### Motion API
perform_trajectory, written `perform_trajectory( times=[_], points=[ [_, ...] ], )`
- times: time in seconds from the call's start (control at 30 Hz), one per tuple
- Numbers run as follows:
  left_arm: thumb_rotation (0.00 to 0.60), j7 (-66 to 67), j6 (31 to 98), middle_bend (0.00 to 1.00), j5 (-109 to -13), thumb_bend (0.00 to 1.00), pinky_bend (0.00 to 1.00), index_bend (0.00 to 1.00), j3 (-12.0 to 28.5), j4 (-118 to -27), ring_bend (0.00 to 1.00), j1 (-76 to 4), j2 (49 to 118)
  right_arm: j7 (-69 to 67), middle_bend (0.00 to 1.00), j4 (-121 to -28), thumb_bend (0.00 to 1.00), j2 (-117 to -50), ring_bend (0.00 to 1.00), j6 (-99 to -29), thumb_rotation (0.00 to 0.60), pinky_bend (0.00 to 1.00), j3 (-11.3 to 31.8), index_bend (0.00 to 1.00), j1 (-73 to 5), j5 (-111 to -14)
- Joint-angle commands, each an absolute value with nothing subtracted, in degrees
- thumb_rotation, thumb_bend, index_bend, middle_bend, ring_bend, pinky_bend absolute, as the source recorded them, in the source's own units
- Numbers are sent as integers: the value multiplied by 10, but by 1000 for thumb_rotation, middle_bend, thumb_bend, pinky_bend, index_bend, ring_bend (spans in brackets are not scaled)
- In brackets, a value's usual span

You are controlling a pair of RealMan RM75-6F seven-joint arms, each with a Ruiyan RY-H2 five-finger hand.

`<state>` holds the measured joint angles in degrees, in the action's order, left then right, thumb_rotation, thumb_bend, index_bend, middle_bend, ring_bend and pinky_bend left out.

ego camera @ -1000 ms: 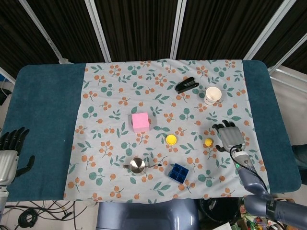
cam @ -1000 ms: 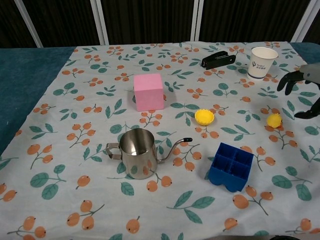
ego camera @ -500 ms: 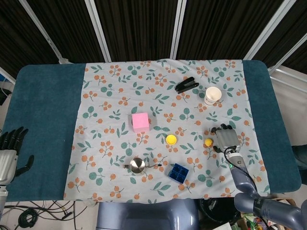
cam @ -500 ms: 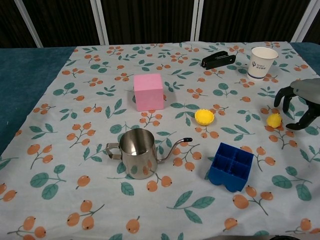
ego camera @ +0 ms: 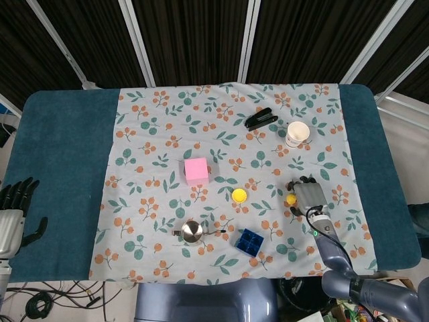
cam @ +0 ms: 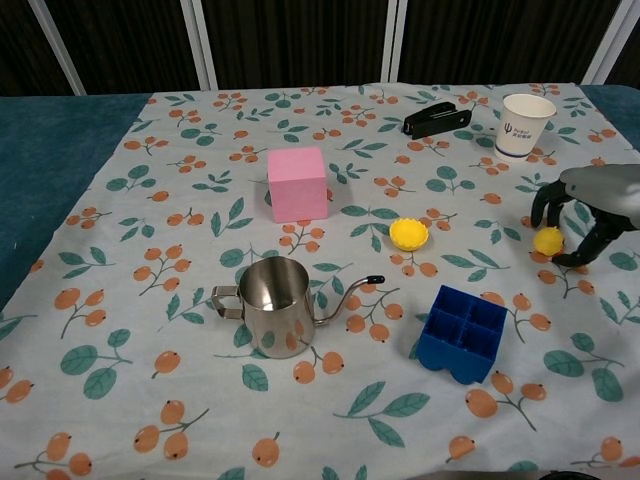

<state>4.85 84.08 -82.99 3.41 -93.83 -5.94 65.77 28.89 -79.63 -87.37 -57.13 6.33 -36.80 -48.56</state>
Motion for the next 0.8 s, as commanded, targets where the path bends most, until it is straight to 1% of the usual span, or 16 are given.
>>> perform_trajectory(
  times=[0.03, 0.3, 0.47, 0.63, 0.8],
  points=[
    [600, 47, 842, 21, -830, 398, 0, 0, 35, -939, 0, -59, 658, 290, 401, -791, 204, -879, 172, -571, 600, 156, 65, 383, -369, -486],
    [600, 45, 841, 21, -829, 398, 0, 0, 36, -937, 0, -60, 658, 303, 429, -782, 227, -888, 190, -577, 600, 156, 66, 410, -371, -489],
    [600, 45, 841, 21, -829, 398, 0, 0, 36, -937, 0, -60, 658, 299, 484, -778, 297, -893, 242, -575, 600, 156, 70, 467, -370, -488],
    [600, 42, 843, 21, -832, 399, 0, 0, 36, -937, 0, -60, 657, 301, 512, -772, 362, -898, 266, -573, 600, 156, 69, 517, -371, -494],
    [600, 40, 845, 21, -829, 399, 0, 0, 37, -937, 0, -58, 656, 298, 511, -777, 373, -893, 268, -577, 600, 156, 80, 522, -374, -500]
  ],
)
